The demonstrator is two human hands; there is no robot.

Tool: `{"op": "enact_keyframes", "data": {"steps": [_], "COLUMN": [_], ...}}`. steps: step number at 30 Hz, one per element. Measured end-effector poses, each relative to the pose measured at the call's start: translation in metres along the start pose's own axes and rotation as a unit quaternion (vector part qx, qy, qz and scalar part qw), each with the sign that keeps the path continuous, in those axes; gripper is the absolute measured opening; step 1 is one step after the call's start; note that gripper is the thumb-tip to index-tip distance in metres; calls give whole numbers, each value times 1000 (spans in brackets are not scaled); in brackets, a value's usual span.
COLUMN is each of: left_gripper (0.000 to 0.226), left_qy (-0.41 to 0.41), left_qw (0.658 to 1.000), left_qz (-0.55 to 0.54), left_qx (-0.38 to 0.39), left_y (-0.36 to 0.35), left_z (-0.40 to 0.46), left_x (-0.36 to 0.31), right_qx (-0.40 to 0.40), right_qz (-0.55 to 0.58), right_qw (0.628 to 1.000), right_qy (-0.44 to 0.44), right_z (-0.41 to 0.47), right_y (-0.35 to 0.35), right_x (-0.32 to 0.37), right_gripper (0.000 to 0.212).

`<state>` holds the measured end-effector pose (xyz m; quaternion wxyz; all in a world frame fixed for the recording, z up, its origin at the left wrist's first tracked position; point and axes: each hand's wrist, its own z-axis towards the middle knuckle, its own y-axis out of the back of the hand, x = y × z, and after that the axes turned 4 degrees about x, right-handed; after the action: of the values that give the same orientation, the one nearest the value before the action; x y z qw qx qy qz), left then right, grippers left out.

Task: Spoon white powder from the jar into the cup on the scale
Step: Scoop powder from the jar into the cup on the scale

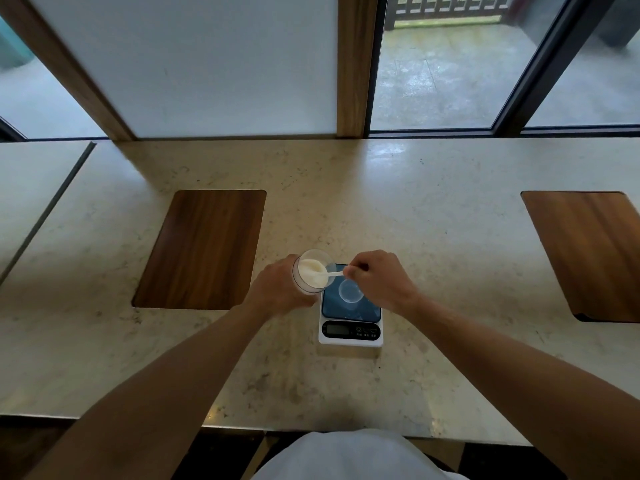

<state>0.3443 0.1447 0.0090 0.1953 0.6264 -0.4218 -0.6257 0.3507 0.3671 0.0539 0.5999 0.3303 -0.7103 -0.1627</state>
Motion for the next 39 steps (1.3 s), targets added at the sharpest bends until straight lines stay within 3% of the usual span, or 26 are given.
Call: {"op": "enact_keyframes", "data": {"steps": [25,39], "left_gripper": [79,81], "left_qy": [74,122], "left_qw": [996,990], "left_qz": [-49,-66], "left_qx": [10,-3], "left_y": [-4,-2], "left_z": [0,-12], "left_x": [4,20], "right_qx": [-45,-72], "right_qz": [39,40], "right_qw": [998,996], "right_qy": [2,-36], "right_z": [-7,-19], "right_y": [30,38], "right_x": [-1,-38], "right_gripper": [20,21]}}
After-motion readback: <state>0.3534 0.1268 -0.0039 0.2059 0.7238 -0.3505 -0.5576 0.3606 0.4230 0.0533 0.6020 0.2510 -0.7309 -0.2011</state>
